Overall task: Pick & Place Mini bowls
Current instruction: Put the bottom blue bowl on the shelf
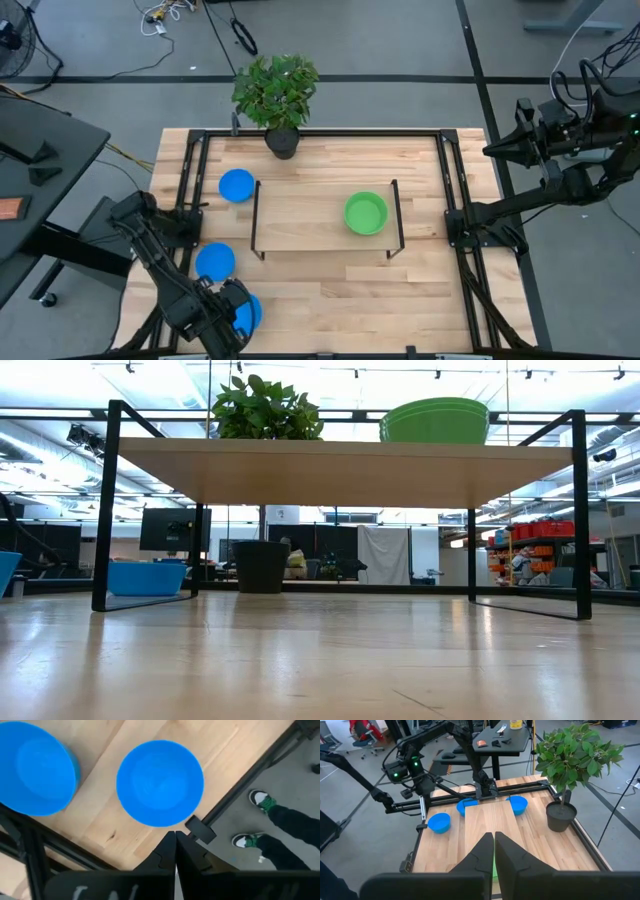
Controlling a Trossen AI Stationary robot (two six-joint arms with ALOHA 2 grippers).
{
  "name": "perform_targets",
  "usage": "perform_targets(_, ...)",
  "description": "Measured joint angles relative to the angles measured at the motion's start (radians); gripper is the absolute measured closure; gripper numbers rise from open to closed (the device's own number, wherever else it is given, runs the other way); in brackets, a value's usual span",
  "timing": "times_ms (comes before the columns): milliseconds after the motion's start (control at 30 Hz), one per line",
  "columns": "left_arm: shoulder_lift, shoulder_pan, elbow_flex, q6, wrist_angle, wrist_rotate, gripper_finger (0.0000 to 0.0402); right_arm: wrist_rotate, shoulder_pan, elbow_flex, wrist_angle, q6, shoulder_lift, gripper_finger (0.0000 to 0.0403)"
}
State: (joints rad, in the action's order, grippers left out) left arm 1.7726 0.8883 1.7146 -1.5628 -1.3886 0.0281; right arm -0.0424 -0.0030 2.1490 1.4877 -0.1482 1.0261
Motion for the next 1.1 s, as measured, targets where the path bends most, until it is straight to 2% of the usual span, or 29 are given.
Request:
perform_targets(267, -0.069, 0.003, -0.176, -0.070, 0.129, -0.013, 0.0390, 0.000, 0.000, 0.000, 0.000, 0.000, 0.000, 0.0382)
perform_targets(633, -0.131, 0.003, -0.390, -0.213, 0.217, -0.090, 0.0390, 0.000, 0.000, 0.000, 0.000, 0.000, 0.000, 0.0382)
perform_targets(967, -0.133, -0.001, -0.496, -0.260, 0.353, -0.112, 0.0388, 0.000, 0.000, 0.000, 0.000, 0.000, 0.000, 0.0382)
perform_targets(1100, -0.133, -0.005, -0.513, -0.275, 0.382, -0.112, 0.0365, 0.000, 0.000, 0.000, 0.000, 0.000, 0.000, 0.0382)
